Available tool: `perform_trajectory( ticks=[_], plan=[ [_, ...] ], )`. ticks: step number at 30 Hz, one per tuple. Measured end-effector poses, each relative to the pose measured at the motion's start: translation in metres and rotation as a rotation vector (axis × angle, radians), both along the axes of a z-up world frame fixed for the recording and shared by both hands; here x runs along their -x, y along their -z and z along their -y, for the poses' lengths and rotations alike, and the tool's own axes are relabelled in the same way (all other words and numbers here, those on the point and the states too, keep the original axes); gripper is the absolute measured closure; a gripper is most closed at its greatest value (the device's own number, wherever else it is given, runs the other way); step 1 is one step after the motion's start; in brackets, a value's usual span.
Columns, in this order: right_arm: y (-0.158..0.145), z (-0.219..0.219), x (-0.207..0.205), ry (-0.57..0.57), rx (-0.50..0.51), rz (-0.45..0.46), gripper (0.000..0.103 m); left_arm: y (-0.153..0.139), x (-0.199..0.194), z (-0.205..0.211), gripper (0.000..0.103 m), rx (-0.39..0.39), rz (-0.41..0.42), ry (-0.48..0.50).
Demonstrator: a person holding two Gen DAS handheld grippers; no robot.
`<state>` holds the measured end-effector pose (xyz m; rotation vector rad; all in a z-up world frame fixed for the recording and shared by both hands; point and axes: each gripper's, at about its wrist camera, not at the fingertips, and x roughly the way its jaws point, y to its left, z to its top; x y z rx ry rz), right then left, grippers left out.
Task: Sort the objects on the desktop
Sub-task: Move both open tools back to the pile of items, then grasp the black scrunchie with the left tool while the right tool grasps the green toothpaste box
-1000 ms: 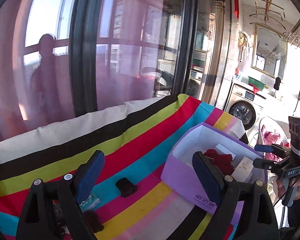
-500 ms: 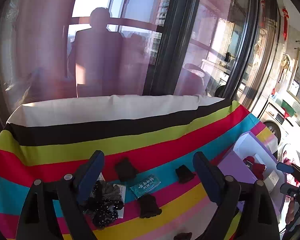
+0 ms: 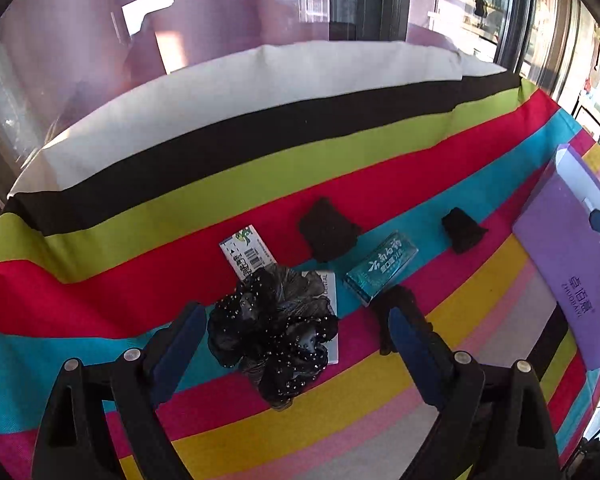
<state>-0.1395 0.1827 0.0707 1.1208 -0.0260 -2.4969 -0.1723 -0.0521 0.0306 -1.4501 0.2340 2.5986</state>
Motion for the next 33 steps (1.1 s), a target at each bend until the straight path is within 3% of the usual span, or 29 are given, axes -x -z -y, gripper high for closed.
perform_trajectory(
  ticks=[11, 15, 18, 21, 33],
  plan=[
    [0.037, 0.056, 0.047, -0.047, -0.065, 0.101, 0.001, 0.051, 0.012, 0.000, 0.011, 0.095, 0.145, 0.018],
    [0.052, 0.074, 0.060, -0.063, -0.113, 0.122, 0.001, 0.061, 0.014, 0.010, 0.038, 0.090, 0.186, -0.010],
    [0.065, 0.087, 0.068, -0.086, -0.152, 0.141, 0.001, 0.054, 0.012, 0.020, 0.055, 0.052, 0.166, -0.035],
    [0.078, 0.099, 0.074, -0.098, -0.182, 0.157, 0.001, 0.046, 0.008, 0.030, 0.063, 0.023, 0.138, -0.063],
    [0.115, 0.122, 0.094, -0.107, -0.254, 0.207, 0.001, 0.017, -0.008, 0.035, 0.066, 0.000, 0.064, -0.088]
  ],
)
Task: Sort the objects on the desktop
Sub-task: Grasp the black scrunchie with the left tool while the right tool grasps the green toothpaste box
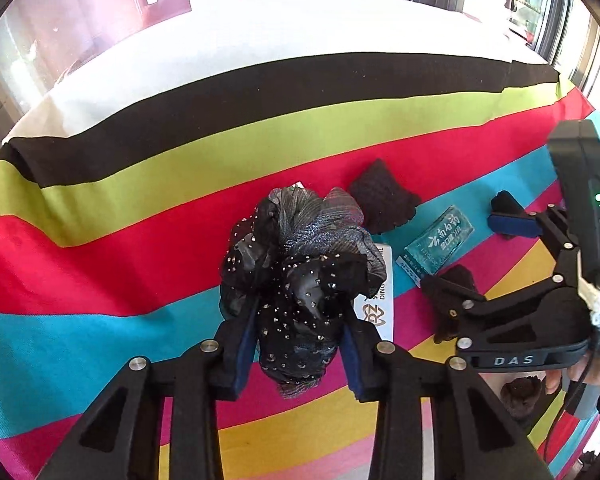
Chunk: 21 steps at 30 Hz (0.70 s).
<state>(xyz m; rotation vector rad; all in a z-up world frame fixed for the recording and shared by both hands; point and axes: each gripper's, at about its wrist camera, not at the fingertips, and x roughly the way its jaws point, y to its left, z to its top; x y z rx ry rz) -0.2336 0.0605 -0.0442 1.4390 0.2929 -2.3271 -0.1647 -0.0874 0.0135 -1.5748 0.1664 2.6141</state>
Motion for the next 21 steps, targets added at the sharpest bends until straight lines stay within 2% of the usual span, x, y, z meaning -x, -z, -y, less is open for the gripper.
perform_trajectory(
  ticks=[7, 8, 10, 12, 17, 21],
  plan=[
    [0.007, 0.005, 0.007, -0.031, -0.016, -0.024, 0.003, -0.026, -0.012, -0.013, 0.066, 0.003, -0.062, 0.010],
    [0.008, 0.006, 0.007, -0.039, -0.020, -0.026, 0.006, -0.029, -0.014, -0.014, 0.066, 0.003, -0.070, 0.012],
    [0.012, 0.006, 0.008, -0.047, -0.021, -0.007, 0.021, -0.036, -0.017, -0.015, 0.066, 0.005, -0.086, 0.009],
    [0.010, 0.005, 0.006, -0.055, -0.022, -0.018, 0.027, -0.041, -0.019, -0.017, 0.066, 0.008, -0.096, 0.010],
    [0.001, -0.006, 0.002, -0.043, 0.000, -0.041, 0.027, -0.049, -0.024, -0.026, 0.066, 0.012, -0.115, 0.019],
    [-0.019, -0.026, -0.006, -0.007, 0.044, -0.071, 0.027, -0.055, -0.015, -0.051, 0.066, 0.013, -0.134, 0.053]
  ],
)
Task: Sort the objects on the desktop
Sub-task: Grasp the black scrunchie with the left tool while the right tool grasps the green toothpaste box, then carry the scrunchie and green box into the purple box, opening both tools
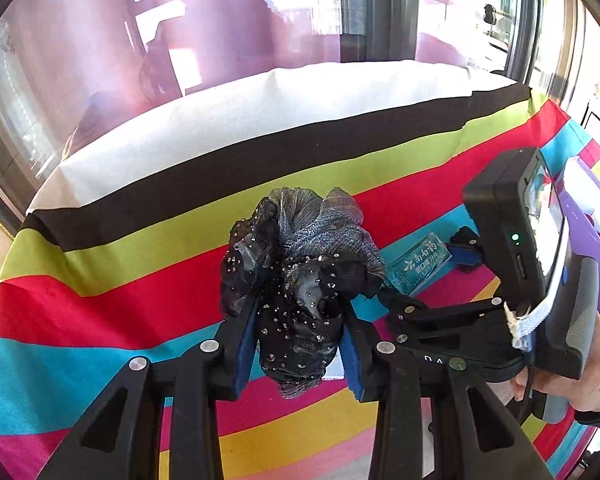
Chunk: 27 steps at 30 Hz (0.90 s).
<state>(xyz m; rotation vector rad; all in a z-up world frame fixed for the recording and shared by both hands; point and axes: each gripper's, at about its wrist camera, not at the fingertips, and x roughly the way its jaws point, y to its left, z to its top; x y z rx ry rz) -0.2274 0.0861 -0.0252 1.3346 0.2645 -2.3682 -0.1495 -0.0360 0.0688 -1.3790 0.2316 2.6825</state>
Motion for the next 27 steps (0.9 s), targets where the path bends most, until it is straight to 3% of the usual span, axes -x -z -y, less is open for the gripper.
perform_trajectory(
  ticks=[10, 21, 27],
  plan=[
    [-0.063, -0.068, -0.037, 0.073, 0.141, -0.065, 0.027, -0.028, 0.001, -0.042, 0.066, 0.015, -0.093, 0.125],
    [-0.119, -0.186, -0.098, 0.126, 0.258, -0.127, 0.027, -0.052, -0.029, -0.166, 0.066, 0.025, -0.203, 0.381],
    [-0.128, -0.241, -0.136, 0.159, 0.229, -0.181, 0.027, -0.059, -0.057, -0.225, 0.066, -0.009, -0.271, 0.508]
  ],
)
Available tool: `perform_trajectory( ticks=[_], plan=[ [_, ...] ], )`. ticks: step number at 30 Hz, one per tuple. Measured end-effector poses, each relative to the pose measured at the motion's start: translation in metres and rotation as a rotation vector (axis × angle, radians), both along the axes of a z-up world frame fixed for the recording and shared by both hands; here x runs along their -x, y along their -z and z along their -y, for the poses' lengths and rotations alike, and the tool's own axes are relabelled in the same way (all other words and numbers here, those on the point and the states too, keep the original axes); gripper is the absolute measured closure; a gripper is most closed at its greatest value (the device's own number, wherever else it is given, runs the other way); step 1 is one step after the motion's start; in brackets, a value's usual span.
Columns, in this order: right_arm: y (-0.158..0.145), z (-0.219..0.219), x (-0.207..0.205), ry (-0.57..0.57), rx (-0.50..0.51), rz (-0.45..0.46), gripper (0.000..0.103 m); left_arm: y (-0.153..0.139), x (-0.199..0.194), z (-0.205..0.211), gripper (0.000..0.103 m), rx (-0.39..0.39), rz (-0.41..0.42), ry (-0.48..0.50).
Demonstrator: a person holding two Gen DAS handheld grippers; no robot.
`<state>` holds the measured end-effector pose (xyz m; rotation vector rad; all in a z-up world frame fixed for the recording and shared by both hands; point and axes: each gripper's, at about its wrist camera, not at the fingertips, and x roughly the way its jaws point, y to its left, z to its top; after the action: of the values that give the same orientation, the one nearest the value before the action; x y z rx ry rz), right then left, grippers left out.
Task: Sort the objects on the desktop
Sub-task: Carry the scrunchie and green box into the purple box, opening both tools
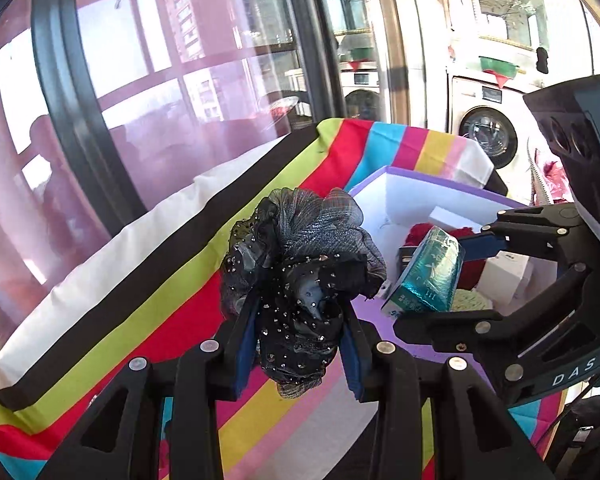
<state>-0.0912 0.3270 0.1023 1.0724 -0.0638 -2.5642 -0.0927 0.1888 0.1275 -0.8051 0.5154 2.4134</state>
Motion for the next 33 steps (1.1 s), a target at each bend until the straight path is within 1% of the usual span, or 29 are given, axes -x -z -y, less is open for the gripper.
perform_trajectory(
  ticks=[1, 4, 8, 10, 13, 18, 20, 22, 23, 24, 25, 27, 28, 33],
  plan=[
    [0.000, -0.009, -0.004, 0.015, -0.015, -0.007, 0.027, 0.000, -0.005, -0.007, 0.066, -0.007, -0.005, 0.023],
    [0.000, -0.037, -0.016, 0.073, -0.046, -0.026, 0.027, 0.000, -0.017, -0.025, 0.066, -0.063, -0.003, 0.078],
    [0.011, -0.070, -0.026, 0.143, -0.073, -0.022, 0.027, 0.008, -0.025, -0.050, 0.066, -0.137, -0.002, 0.160],
    [0.017, -0.082, -0.028, 0.175, -0.095, -0.021, 0.027, 0.013, -0.029, -0.062, 0.066, -0.161, 0.002, 0.195],
    [0.029, -0.097, -0.032, 0.216, -0.123, -0.011, 0.027, 0.021, -0.033, -0.076, 0.066, -0.183, 0.018, 0.237],
    [0.043, -0.116, -0.032, 0.264, -0.116, 0.014, 0.027, 0.034, -0.036, -0.093, 0.065, -0.187, 0.029, 0.277],
    [0.046, -0.119, -0.033, 0.279, -0.111, 0.018, 0.027, 0.037, -0.037, -0.097, 0.062, -0.193, 0.039, 0.288],
    [0.048, -0.123, -0.035, 0.297, -0.107, 0.019, 0.027, 0.038, -0.036, -0.097, 0.050, -0.213, 0.067, 0.298],
    [0.049, -0.124, -0.034, 0.305, -0.107, 0.020, 0.026, 0.039, -0.034, -0.097, 0.046, -0.222, 0.072, 0.296],
    [0.050, -0.125, -0.036, 0.311, -0.102, 0.019, 0.024, 0.039, -0.033, -0.096, 0.040, -0.223, 0.075, 0.292],
    [0.050, -0.126, -0.036, 0.315, -0.097, 0.020, 0.022, 0.038, -0.033, -0.096, 0.037, -0.223, 0.074, 0.289],
    [0.051, -0.129, -0.038, 0.326, -0.090, 0.018, 0.015, 0.036, -0.034, -0.092, 0.034, -0.234, 0.065, 0.282],
    [0.050, -0.130, -0.040, 0.330, -0.087, 0.015, 0.013, 0.034, -0.034, -0.090, 0.034, -0.237, 0.065, 0.278],
    [0.048, -0.134, -0.042, 0.338, -0.074, 0.005, 0.012, 0.019, -0.029, -0.072, 0.034, -0.269, 0.041, 0.248]
  ],
)
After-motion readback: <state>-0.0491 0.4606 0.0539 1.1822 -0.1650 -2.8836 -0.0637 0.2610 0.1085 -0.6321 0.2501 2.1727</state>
